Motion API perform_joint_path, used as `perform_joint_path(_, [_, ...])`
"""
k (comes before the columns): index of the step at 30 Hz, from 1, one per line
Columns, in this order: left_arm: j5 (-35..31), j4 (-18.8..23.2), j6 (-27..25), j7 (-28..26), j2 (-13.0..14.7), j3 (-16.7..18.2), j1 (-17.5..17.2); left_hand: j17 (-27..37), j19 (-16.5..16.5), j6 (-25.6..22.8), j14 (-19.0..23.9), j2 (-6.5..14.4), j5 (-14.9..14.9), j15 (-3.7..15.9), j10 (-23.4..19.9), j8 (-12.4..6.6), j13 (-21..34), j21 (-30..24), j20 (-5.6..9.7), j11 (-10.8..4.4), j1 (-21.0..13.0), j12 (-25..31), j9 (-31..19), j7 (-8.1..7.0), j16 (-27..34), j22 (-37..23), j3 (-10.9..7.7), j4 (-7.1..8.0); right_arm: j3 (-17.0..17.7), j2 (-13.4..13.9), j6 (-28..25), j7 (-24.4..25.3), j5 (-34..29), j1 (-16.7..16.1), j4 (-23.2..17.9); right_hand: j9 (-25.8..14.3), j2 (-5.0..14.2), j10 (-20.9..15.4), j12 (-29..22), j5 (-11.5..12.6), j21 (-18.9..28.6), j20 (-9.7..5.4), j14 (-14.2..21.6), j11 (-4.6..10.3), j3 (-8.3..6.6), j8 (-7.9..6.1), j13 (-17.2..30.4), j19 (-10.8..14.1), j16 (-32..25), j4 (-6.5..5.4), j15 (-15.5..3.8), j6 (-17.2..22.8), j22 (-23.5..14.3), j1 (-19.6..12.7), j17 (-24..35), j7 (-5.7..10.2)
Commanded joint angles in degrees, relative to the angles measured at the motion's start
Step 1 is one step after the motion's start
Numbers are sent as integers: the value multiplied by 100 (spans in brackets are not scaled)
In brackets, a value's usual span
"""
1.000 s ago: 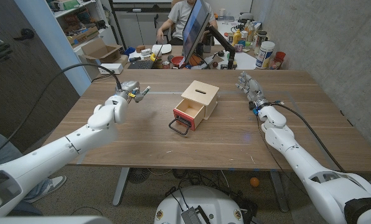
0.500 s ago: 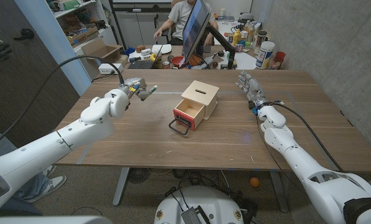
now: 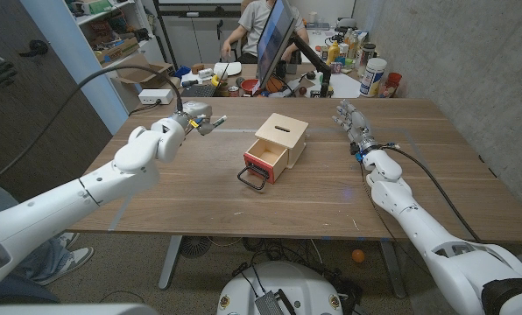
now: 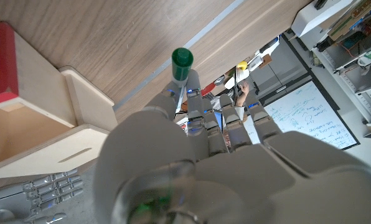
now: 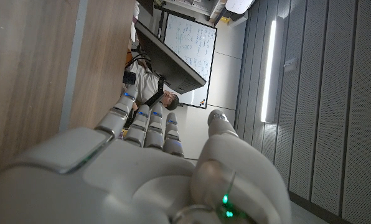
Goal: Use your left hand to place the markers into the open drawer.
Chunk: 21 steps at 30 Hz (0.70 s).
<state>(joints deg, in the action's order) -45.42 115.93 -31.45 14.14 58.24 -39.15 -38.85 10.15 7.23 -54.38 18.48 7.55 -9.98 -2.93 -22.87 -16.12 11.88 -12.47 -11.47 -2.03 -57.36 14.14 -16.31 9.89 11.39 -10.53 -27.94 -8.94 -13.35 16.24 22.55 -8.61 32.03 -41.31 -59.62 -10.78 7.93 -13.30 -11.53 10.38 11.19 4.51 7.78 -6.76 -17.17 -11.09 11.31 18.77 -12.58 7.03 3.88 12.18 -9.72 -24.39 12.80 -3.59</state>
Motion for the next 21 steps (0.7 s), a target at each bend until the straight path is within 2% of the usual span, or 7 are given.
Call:
perform_joint_path(1, [-1013, -69, 634, 308, -131, 11, 133, 15, -19, -326, -5, 223, -35, 18, -5, -40, 22, 27, -8, -40, -300, -2, -37, -358, -13, -30, 21, -9, 39, -95, 130, -67, 56, 39, 161, -13, -1, -15, -17, 26, 1, 21, 22, 1, -9, -17, 25, -14, -12, 27, 9, 37, -27, 41, -1, 27])
perform_joint_path(12, [-1024, 85, 1037, 252, -243, 320, -74, 15, -30, -327, -7, 222, -36, 35, -2, -37, 26, 27, 12, -72, -304, -15, -71, -380, -13, -30, 40, -3, 41, -130, 149, -34, 30, 89, 185, -13, -1, -17, -18, 27, -7, 34, 17, 6, -9, -15, 25, -37, -9, 30, 2, 33, -26, 38, -2, 31])
perform_joint_path(21, [-885, 329, 1118, 243, -246, 580, -372, 15, -35, -324, -15, 220, -36, 43, -2, -35, 29, 27, 26, -71, -303, -22, -93, -413, -15, -30, 54, 3, 12, -134, 136, -47, 2, 130, 168, -13, -3, -19, -18, 26, -10, 42, 16, 1, -5, -13, 25, -49, -9, 26, 3, 27, -26, 46, -1, 36])
